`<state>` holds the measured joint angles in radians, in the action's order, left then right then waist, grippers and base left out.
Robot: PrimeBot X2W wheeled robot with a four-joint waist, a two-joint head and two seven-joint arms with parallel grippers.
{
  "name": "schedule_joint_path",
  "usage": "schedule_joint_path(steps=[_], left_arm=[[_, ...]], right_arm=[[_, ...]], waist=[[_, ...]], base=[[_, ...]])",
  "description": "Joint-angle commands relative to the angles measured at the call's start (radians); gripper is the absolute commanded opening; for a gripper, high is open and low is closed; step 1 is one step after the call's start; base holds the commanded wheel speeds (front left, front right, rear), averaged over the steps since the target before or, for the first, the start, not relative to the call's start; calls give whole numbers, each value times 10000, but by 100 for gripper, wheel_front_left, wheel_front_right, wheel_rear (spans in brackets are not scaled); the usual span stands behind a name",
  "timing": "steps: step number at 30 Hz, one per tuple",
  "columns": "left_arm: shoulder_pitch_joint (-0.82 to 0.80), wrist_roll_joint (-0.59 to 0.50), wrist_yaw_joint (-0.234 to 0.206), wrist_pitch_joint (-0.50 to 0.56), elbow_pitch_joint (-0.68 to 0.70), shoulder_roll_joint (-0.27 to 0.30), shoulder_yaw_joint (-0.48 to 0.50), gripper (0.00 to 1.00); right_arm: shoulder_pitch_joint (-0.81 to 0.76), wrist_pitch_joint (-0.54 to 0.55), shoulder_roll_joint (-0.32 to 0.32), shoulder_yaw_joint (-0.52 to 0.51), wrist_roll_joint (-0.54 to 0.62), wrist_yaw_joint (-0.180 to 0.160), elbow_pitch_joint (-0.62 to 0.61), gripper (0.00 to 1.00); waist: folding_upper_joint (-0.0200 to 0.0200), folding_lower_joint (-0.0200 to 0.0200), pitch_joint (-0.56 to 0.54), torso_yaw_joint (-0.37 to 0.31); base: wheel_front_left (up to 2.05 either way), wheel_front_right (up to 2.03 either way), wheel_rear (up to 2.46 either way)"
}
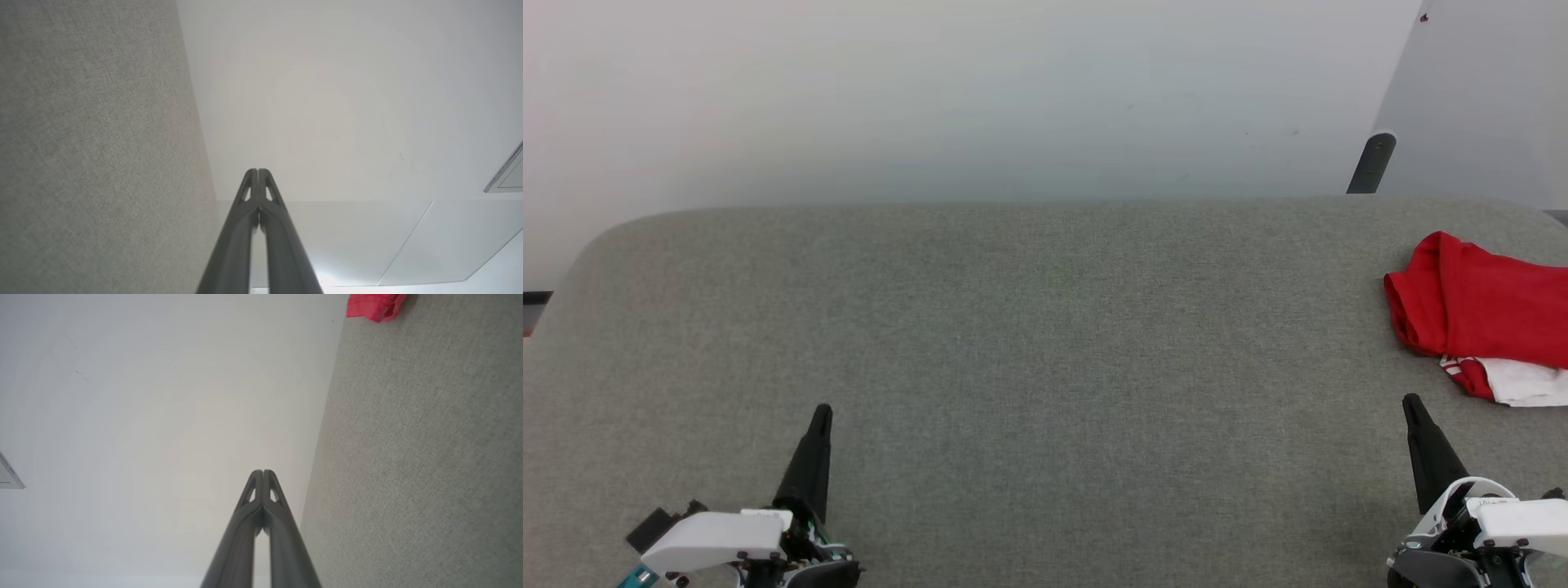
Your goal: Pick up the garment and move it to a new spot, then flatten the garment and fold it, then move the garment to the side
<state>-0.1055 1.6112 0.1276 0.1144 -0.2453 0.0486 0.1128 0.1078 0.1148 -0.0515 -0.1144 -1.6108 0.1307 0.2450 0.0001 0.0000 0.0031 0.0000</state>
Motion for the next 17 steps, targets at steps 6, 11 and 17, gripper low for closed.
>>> schedule_joint_path(steps=[6, 11, 17], left_arm=[[-96, 33, 57, 28, -6, 0, 22, 0], [-96, 33, 57, 28, -6, 0, 22, 0], [-96, 34, 57, 27, -6, 0, 22, 0]], right_arm=[[41, 21, 35, -2, -41, 0, 1, 0], [41, 21, 35, -2, -41, 0, 1, 0], [41, 21, 35, -1, -41, 0, 1, 0]], waist=[[-1, 0, 0, 0], [-1, 0, 0, 0], [-1, 0, 0, 0]], base=[[0, 0, 0], [0, 0, 0], [0, 0, 0]])
